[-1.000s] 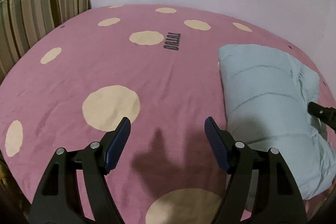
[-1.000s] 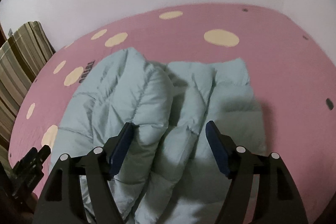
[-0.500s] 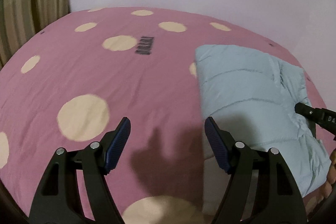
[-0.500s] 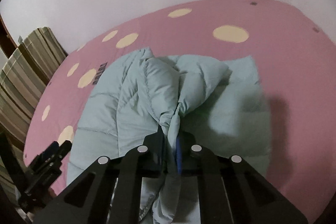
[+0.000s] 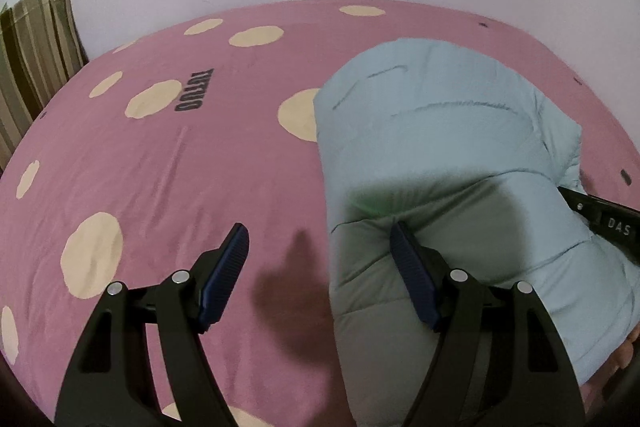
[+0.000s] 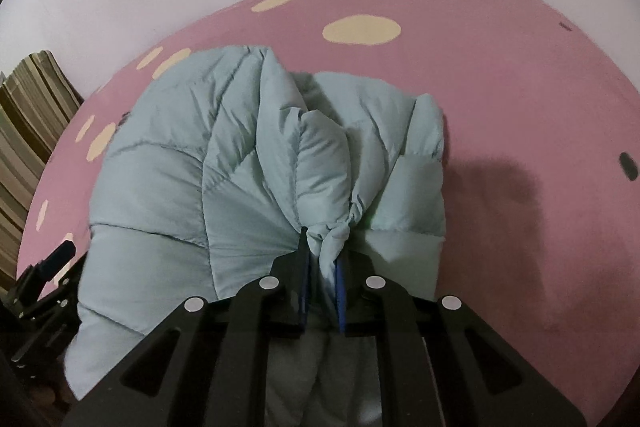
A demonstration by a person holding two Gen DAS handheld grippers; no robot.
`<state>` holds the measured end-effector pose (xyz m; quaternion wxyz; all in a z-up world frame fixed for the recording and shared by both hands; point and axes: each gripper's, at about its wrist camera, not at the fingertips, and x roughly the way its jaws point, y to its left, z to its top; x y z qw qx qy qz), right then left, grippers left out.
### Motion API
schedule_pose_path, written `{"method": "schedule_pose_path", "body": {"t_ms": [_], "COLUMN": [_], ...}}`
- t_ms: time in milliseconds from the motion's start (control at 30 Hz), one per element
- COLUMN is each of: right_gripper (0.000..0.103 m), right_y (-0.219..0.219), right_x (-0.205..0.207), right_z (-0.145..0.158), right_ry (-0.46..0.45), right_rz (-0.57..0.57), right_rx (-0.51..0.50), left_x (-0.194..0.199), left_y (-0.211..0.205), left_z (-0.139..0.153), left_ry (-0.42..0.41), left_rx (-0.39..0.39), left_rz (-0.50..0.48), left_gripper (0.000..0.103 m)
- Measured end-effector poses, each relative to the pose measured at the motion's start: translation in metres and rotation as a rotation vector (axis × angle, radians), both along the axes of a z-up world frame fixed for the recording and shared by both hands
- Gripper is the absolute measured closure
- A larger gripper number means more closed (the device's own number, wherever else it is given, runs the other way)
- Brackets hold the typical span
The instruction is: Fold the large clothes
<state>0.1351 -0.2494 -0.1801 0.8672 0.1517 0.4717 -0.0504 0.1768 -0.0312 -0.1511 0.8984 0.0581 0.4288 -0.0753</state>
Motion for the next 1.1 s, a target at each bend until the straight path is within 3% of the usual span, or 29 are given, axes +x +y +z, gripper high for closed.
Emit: {"method": "schedule_pose_path", "body": {"t_ms": [200,500,767,933,1100], "right_gripper": [0.093,0.093,0.075,0.074,0.074], "right_y": [-0.005,-0.007,-0.009,-0.013,-0.001], "right_x": [0.010,0.013,0.001,-0.015,-0.040], "right_z": [-0.016,-0.015,0.002,0.023,0.058], "right_ry": [0.002,-0.004,-0.020,-0.034,-0.107], "right_rz": [0.008,-0.002,-0.039,-0.071,-0.066], "right_rx": [0.015,0.029,0.013,0.019,-0.003], "left_x": [0.009,0.012,0.002,-0.002,-0.015], "left_y": [-0.005,-0.010,-0.013,-0.001,0.011], "left_z": [-0.014,-0.023,-0.013,-0.001,0.023], "left_ry": [0.035,0.039,0.010,0.010,-0.026], "left_rx": [-0.011,0.006,0.008,-0.033,-0.086], "left_rz": [-0.010,-0.022,-0.019,0.005,0.029], "left_gripper": [0.029,0.030,0.033,0.033,0.034]}}
